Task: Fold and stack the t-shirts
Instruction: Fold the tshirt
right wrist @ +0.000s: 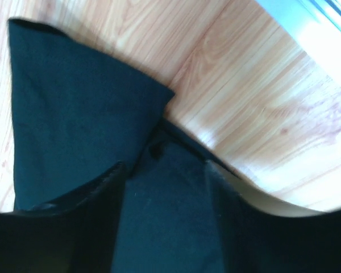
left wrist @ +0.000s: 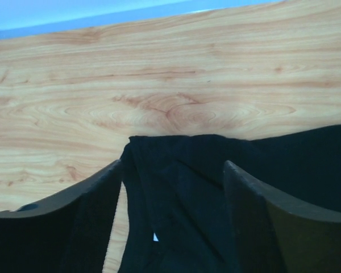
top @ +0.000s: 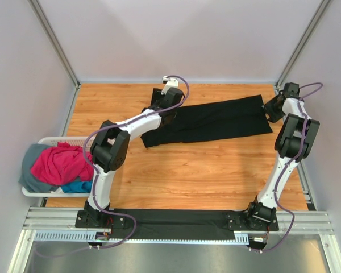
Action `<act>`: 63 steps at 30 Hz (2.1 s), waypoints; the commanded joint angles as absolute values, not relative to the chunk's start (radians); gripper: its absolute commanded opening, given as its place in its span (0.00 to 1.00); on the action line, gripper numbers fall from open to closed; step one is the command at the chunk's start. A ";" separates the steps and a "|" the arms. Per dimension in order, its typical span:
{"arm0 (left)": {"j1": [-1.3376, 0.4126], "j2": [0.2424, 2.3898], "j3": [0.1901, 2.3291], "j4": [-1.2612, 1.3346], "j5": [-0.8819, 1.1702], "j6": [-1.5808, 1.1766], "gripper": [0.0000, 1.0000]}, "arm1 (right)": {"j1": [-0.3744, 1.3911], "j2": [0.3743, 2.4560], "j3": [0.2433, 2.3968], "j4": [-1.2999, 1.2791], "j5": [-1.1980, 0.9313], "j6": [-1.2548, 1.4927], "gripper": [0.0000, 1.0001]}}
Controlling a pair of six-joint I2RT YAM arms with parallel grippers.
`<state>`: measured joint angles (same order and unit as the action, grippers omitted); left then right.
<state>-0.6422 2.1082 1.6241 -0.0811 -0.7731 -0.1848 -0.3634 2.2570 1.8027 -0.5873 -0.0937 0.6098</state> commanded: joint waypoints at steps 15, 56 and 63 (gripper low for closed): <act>-0.630 1.789 1.467 -0.468 -0.249 -1.133 0.94 | -0.236 1.867 1.643 -0.614 -0.167 0.601 0.79; -0.630 2.119 1.684 -0.448 -0.253 -1.381 0.76 | -0.219 1.893 1.540 -0.617 -0.176 0.606 0.78; -0.629 1.993 1.588 -0.463 -0.305 -1.341 0.79 | -0.219 1.911 1.532 -0.617 -0.175 0.600 0.78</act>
<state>-0.6296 2.1059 1.6207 -0.4473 -0.2657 -1.3651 -0.2184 1.8977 1.5066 -0.6262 -0.1814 0.6048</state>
